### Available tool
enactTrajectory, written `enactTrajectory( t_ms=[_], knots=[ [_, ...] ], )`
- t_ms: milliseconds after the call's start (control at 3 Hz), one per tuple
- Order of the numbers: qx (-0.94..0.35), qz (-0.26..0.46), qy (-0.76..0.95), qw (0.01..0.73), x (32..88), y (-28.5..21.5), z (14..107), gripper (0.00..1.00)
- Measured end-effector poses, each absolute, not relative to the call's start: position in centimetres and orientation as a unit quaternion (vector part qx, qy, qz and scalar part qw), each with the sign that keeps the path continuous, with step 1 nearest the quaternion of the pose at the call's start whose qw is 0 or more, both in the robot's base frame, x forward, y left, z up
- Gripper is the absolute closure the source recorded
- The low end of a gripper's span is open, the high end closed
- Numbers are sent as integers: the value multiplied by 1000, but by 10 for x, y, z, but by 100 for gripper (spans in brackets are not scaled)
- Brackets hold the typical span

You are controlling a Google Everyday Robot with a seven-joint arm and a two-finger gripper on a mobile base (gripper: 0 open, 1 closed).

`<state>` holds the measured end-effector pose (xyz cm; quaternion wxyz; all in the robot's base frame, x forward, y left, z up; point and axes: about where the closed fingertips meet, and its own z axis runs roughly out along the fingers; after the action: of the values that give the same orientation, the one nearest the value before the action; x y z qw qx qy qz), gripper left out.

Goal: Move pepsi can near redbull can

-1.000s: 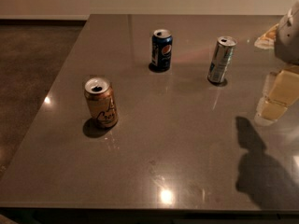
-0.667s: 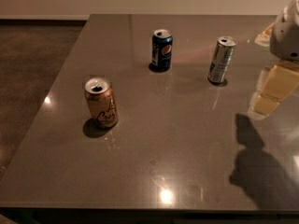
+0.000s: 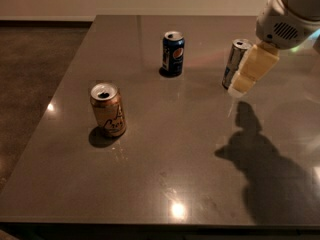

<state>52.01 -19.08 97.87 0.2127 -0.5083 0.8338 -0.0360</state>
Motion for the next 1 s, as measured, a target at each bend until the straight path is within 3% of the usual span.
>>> enactTrajectory(
  t_ms=[1000],
  knots=[
    [-424, 29, 867, 260, 625, -150, 951, 0]
  ],
)
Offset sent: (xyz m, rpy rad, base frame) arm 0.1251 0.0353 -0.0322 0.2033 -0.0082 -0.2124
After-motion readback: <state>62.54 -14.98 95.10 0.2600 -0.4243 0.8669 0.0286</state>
